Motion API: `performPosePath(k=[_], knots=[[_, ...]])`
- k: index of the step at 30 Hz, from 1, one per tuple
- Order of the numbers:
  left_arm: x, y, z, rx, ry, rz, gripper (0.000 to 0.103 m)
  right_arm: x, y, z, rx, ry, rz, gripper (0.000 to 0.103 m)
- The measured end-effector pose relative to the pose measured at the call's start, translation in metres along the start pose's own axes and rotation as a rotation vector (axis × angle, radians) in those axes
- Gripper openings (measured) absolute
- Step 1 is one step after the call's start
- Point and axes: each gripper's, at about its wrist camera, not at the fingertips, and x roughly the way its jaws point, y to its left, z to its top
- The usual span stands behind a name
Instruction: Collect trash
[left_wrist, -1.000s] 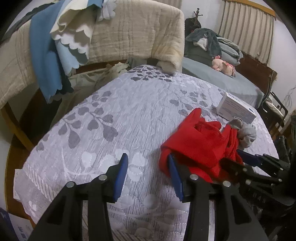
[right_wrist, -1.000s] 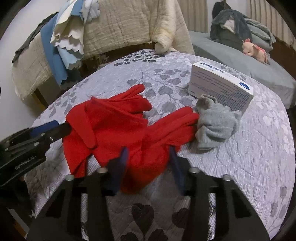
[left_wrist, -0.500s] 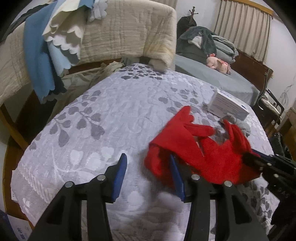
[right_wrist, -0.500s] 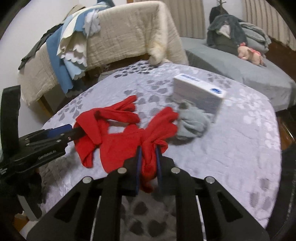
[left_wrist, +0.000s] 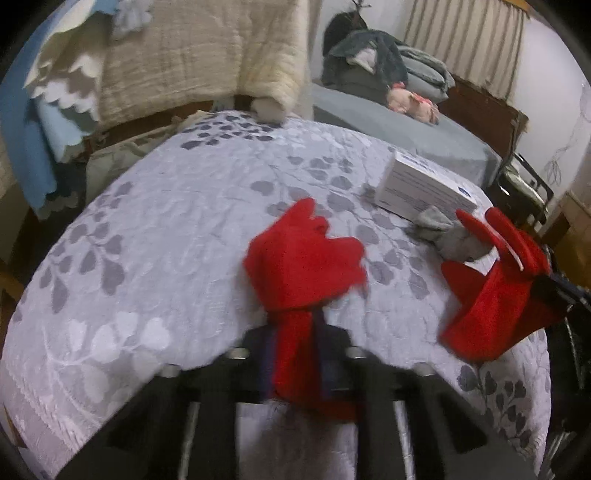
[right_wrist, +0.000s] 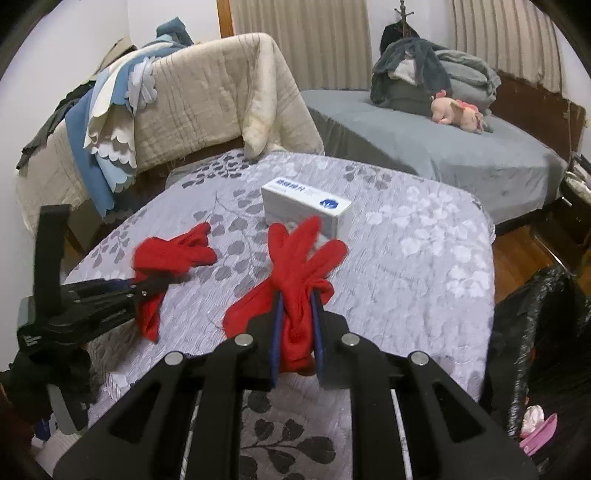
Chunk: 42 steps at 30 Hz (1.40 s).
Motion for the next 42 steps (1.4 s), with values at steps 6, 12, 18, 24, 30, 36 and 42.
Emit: performPosePath(k=[6,12,18,24,30,36,42], knots=[[-0.024,-0.022,0.007,0.034,-0.059,-0.042,0.008,-0.020,0.001,0.006,-0.013,-0.037,0.028,0.014],[-0.053,-0.043,0.014,0.062,-0.108,-0.075,0.008,-0.044,-0.001,0.012,-0.027,-0.079,0.036,0.014],[-0.075,-0.065,0.018,0.086,-0.147,-0.110,0.008,-0.066,-0.015,0.012,-0.008,-0.112,0.012,0.014],[-0.089,-0.090,0.025,0.118,-0.176,-0.146,0.008,-0.087,-0.035,0.010,0.022,-0.139,-0.033,0.014],[-0.094,-0.120,0.030,0.158,-0.188,-0.188,0.008,-0.106,-0.062,0.004,0.064,-0.161,-0.085,0.014],[-0.096,-0.156,0.032,0.206,-0.192,-0.240,0.008,-0.125,-0.092,-0.006,0.105,-0.177,-0.148,0.014],[-0.095,-0.195,0.033,0.252,-0.190,-0.300,0.008,-0.148,-0.126,-0.017,0.150,-0.193,-0.226,0.014]])
